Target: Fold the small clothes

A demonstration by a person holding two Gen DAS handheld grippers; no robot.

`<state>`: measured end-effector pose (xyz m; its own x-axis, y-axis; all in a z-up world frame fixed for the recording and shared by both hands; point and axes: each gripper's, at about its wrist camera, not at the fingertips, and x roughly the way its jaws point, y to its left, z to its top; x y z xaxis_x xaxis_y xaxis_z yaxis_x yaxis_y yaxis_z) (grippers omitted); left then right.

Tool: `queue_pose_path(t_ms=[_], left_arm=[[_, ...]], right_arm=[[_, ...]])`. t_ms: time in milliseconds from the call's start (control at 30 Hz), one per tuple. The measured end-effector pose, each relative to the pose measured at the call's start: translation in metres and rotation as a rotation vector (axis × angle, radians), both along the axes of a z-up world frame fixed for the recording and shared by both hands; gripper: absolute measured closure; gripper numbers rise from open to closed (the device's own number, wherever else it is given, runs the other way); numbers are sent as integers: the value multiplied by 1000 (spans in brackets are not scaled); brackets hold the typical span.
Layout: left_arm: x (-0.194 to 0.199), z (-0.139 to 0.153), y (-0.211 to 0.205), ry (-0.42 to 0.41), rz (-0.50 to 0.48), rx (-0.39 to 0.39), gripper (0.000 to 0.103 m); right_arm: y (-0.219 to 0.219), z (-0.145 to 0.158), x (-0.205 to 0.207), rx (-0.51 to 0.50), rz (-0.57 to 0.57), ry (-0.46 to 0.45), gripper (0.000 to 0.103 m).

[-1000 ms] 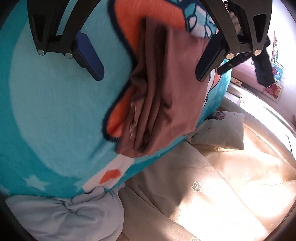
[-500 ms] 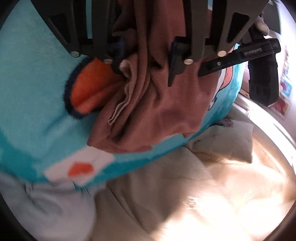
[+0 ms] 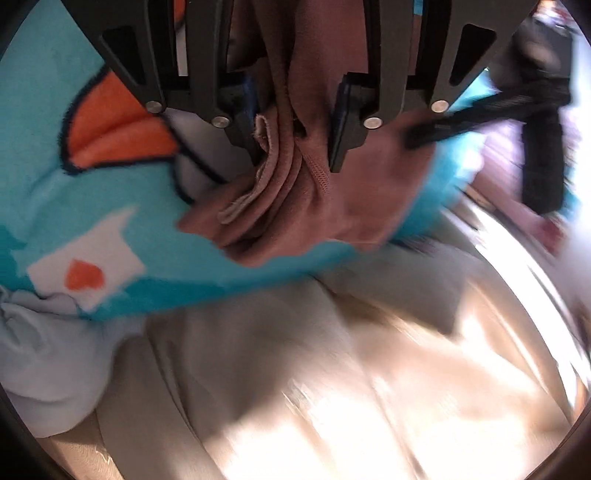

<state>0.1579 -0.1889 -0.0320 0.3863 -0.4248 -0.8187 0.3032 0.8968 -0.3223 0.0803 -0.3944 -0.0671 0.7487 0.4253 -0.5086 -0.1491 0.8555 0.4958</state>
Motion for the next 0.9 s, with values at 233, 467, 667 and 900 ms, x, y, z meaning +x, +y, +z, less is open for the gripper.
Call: queue_pose_path(t_ms=[233, 467, 667, 900], left_arm=[[-47, 6, 31, -111, 42, 37, 57], [-75, 8, 42, -202, 169, 124, 50], [-99, 14, 50, -320, 206, 208, 36], [-121, 17, 52, -407, 220, 242, 32]], right_arm=[[-3, 6, -28, -74, -105, -47, 53], [38, 38, -10, 2, 79, -139, 41], [37, -3, 47, -32, -16, 34, 63], [47, 14, -46, -88, -120, -115, 41]])
